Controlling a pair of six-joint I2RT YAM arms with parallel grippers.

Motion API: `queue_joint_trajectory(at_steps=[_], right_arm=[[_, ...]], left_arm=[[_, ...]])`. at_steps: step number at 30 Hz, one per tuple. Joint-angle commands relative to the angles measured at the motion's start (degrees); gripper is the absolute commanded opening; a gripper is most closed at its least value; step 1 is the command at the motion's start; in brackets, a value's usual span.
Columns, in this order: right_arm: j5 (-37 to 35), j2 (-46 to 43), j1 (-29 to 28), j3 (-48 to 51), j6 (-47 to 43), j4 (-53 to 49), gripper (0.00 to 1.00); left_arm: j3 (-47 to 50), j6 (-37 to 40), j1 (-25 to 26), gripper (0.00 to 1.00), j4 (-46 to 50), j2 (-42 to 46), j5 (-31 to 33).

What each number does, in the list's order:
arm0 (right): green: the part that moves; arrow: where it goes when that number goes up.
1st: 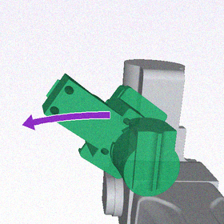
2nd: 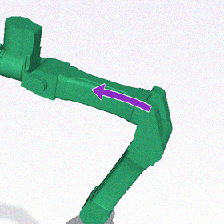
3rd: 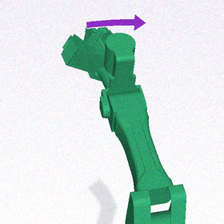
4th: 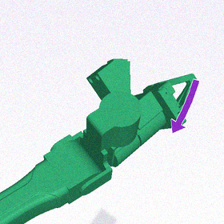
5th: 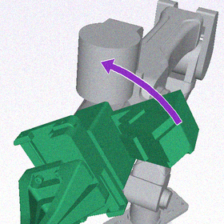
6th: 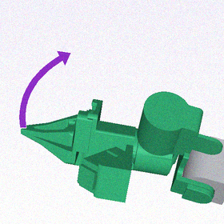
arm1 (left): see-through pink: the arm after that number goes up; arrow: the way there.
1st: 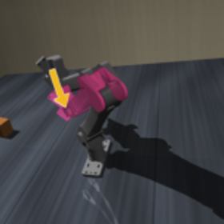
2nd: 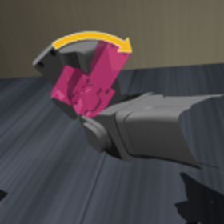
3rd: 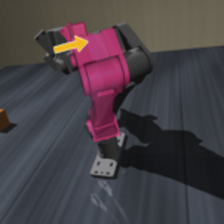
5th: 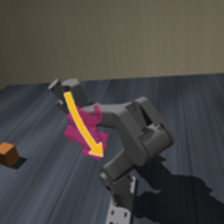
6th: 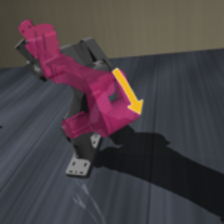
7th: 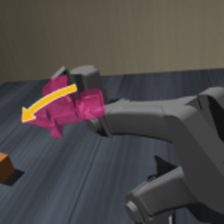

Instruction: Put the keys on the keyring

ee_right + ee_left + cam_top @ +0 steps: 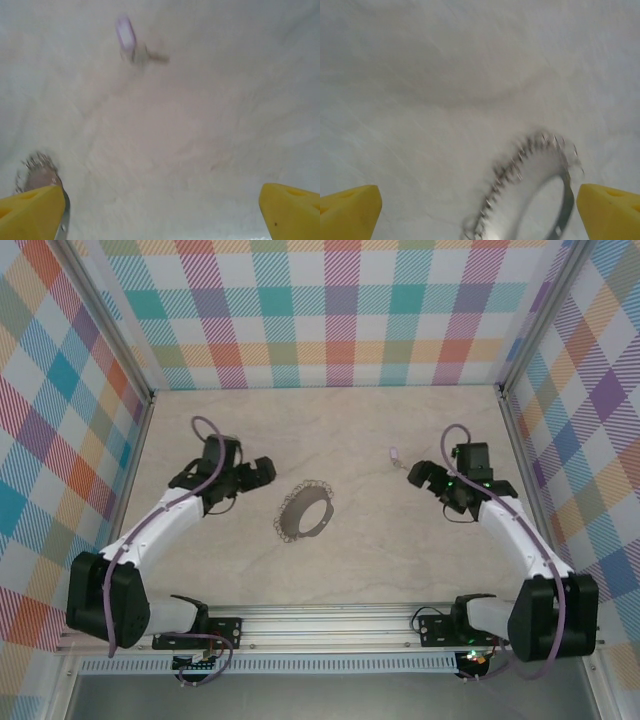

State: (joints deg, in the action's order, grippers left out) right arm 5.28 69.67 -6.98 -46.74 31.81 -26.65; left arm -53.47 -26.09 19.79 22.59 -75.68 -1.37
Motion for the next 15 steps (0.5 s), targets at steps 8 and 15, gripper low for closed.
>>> queue_joint_trajectory(at_steps=[8,15], right_arm=[[1.0,5.3,-7.5,-4.9,2.7,-9.4,1.0],[-1.7,9.5,-7.5,-8.4,2.3,-14.3,0.99]], left_arm=[[-0.7,-13.8,15.5,1.0,-3.0,-6.3,-0.6],[-1.6,-15.9,21.2,1.0,-6.2,-13.9,1.4]])
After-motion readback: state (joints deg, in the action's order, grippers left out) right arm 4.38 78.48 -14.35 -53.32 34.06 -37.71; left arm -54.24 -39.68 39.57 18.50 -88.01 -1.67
